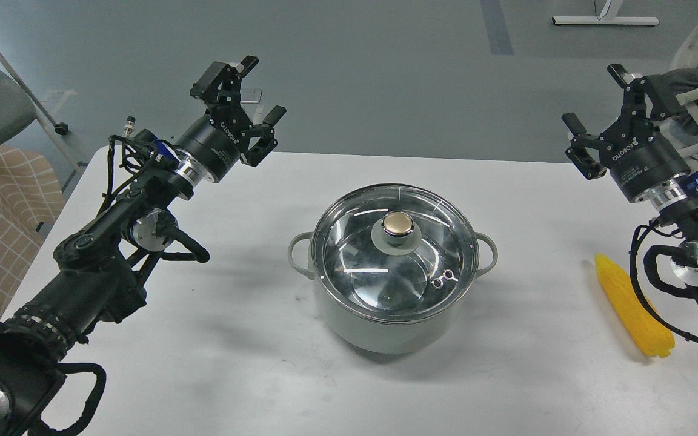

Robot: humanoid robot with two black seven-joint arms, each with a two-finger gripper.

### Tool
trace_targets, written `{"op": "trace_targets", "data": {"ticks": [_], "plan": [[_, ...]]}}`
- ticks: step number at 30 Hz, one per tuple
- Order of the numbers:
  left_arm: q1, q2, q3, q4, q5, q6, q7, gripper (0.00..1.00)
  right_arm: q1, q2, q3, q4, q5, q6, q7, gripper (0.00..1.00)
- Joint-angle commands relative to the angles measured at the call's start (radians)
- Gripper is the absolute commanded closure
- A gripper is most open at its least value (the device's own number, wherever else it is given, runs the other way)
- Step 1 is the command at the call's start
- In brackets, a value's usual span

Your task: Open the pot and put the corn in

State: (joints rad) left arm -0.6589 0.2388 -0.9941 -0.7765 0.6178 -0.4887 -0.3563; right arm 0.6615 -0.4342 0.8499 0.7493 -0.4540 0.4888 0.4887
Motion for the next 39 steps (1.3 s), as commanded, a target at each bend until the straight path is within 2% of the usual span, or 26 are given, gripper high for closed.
{"op": "trace_targets", "data": {"ticks": [1, 9, 14, 24, 39], "plan": [[0.002, 0.000, -0.014, -0.020, -0.001, 0.000, -0.001, 0.02, 0.000, -0.003, 0.000, 0.001, 0.000, 0.000, 0.000, 0.01], [-0.004, -0.006, -0.005, -0.012, -0.001, 0.000, 0.010, 0.02, 0.000, 0.005, 0.001, 0.001, 0.000, 0.000, 0.000, 0.01], [-0.005, -0.001, -0.009, -0.018, -0.004, 0.035, 0.023, 0.02, 0.000, 0.003, 0.001, -0.001, -0.002, 0.000, 0.000, 0.01], [-0.002, -0.004, -0.008, -0.023, 0.000, 0.079, 0.008, 0.02, 0.001, 0.003, 0.000, -0.001, -0.003, 0.000, 0.000, 0.01], [0.005, 0.004, -0.012, -0.056, 0.002, 0.090, 0.004, 0.02, 0.003, -0.003, -0.002, -0.001, -0.003, 0.000, 0.000, 0.01]]}}
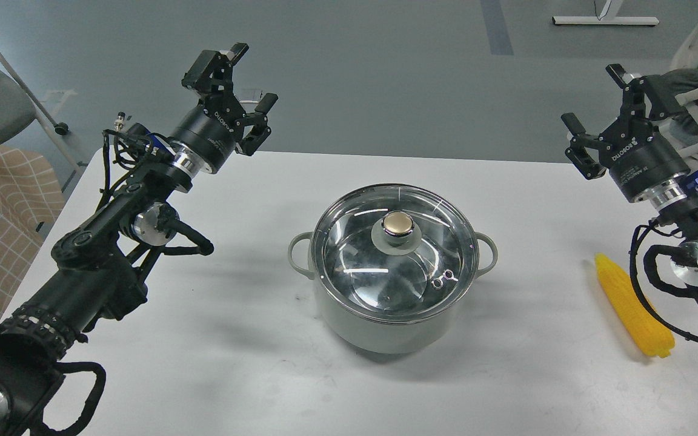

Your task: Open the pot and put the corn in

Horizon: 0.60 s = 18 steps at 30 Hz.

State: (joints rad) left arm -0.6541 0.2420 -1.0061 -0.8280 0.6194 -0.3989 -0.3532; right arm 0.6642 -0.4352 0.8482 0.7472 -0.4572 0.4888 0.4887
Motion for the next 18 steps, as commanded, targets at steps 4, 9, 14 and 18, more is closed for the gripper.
{"op": "trace_targets", "data": {"ticks": [4, 9, 14, 18], "plan": [[0.001, 0.000, 0.000, -0.005, 0.000, 0.002, 0.000, 0.02, 0.005, -0.005, -0.003, 0.001, 0.000, 0.000, 0.000, 0.01], [0.001, -0.001, 0.000, -0.005, 0.003, 0.005, 0.002, 0.02, 0.005, -0.008, -0.003, 0.001, 0.000, 0.000, 0.000, 0.01], [0.001, 0.000, 0.003, -0.023, 0.005, 0.009, 0.002, 0.02, 0.005, -0.013, -0.003, 0.004, 0.002, 0.000, 0.000, 0.01], [0.001, -0.001, -0.002, -0.031, 0.002, 0.018, 0.002, 0.02, 0.005, -0.013, -0.003, 0.004, 0.002, 0.000, 0.000, 0.01]]}}
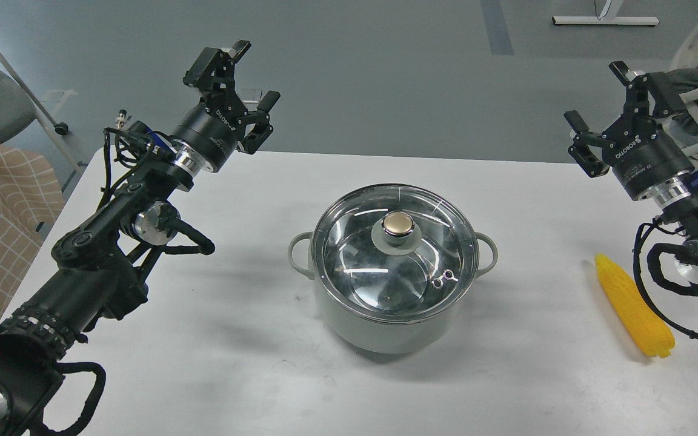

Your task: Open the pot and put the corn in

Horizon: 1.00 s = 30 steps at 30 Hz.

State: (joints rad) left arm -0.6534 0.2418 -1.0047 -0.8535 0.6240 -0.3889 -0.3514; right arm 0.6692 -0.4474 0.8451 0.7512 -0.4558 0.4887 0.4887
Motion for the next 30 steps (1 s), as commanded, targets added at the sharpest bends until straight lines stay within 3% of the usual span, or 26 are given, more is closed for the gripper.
{"op": "trace_targets", "data": {"ticks": [1, 17, 30], "plan": [[0.000, -0.001, -0.003, -0.007, -0.004, 0.010, 0.000, 0.02, 0.000, -0.002, 0.000, 0.000, 0.000, 0.000, 0.000, 0.01], [-0.002, 0.001, 0.009, -0.009, 0.003, 0.012, -0.001, 0.02, -0.002, -0.011, 0.000, 0.002, 0.000, 0.000, 0.000, 0.01], [-0.015, 0.079, 0.017, -0.148, 0.219, 0.013, -0.029, 0.02, -0.005, -0.023, 0.000, 0.002, 0.000, 0.000, 0.000, 0.01]]}}
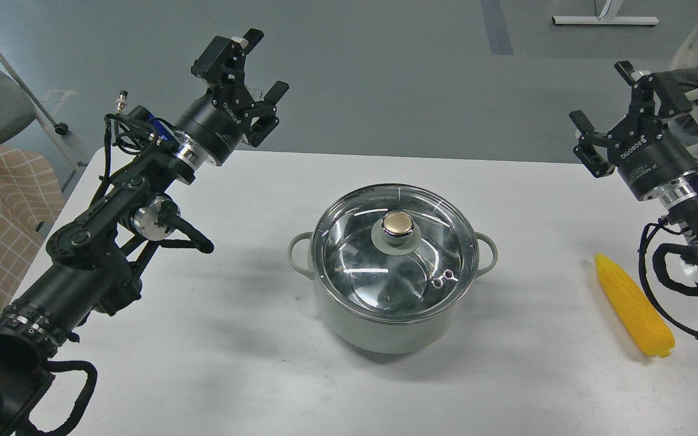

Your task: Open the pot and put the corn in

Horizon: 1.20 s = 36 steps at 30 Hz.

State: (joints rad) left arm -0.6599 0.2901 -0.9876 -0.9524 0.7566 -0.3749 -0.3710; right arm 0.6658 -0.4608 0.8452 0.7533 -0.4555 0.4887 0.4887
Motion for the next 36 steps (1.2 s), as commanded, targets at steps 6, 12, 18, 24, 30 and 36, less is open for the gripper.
{"op": "trace_targets", "data": {"ticks": [6, 12, 18, 24, 30, 36], "plan": [[-0.018, 0.073, -0.002, -0.181, 0.334, 0.001, -0.022, 0.02, -0.005, -0.019, 0.000, 0.006, 0.000, 0.000, 0.000, 0.01], [-0.067, 0.069, -0.002, -0.293, 0.682, 0.007, -0.040, 0.02, -0.008, -0.022, 0.000, 0.006, 0.000, 0.000, 0.000, 0.01], [-0.145, 0.067, 0.043, -0.342, 0.967, 0.037, -0.108, 0.03, -0.015, -0.042, 0.000, 0.006, 0.000, -0.016, 0.000, 0.01], [-0.239, 0.073, 0.260, -0.362, 1.164, 0.157, -0.118, 0.03, -0.037, -0.062, 0.002, 0.006, 0.000, -0.016, 0.000, 0.01], [-0.259, 0.083, 0.380, -0.375, 1.328, 0.220, -0.118, 0.03, -0.045, -0.070, 0.006, 0.008, 0.000, -0.016, 0.000, 0.01], [-0.236, 0.136, 0.447, -0.436, 1.425, 0.231, -0.118, 0.02, -0.049, -0.070, 0.009, 0.009, 0.000, -0.016, 0.000, 0.01]]}}
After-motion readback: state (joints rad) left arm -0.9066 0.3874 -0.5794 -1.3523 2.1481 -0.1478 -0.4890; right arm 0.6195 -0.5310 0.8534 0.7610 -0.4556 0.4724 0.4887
